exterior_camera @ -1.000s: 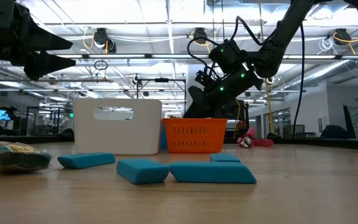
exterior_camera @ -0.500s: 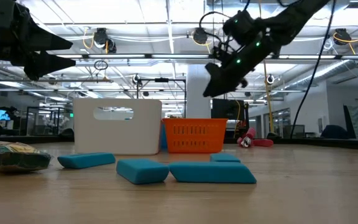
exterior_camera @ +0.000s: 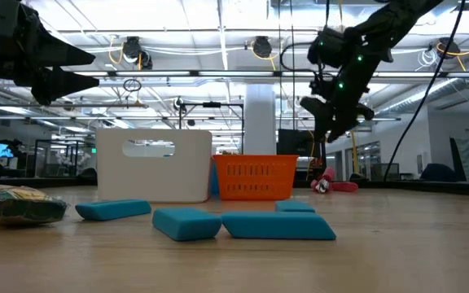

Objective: Pick & Place School Supplies
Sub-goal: Put the pink hole puncher into the blue bin

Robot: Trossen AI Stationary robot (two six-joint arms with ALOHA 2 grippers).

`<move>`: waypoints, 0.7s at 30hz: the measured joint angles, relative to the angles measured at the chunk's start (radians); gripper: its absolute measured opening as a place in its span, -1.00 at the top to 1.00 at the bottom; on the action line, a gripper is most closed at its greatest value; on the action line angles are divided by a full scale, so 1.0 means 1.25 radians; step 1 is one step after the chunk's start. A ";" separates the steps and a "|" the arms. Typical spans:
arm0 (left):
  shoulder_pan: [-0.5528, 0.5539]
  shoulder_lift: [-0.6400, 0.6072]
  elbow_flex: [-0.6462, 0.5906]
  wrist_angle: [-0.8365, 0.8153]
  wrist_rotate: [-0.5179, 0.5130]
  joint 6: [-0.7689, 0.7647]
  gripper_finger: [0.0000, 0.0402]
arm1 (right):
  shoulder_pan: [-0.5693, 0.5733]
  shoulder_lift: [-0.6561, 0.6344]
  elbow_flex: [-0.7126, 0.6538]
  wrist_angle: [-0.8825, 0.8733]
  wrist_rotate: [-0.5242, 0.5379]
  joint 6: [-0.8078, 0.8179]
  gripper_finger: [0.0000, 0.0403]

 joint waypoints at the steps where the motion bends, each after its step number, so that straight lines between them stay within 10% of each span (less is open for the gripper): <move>1: 0.000 0.000 0.000 0.000 0.000 0.000 -0.61 | -0.004 0.001 -0.005 -0.005 0.000 0.006 0.03; 21: 0.000 0.000 0.000 0.000 0.001 0.000 -0.61 | -0.020 0.004 -0.197 0.226 -0.084 0.087 -0.39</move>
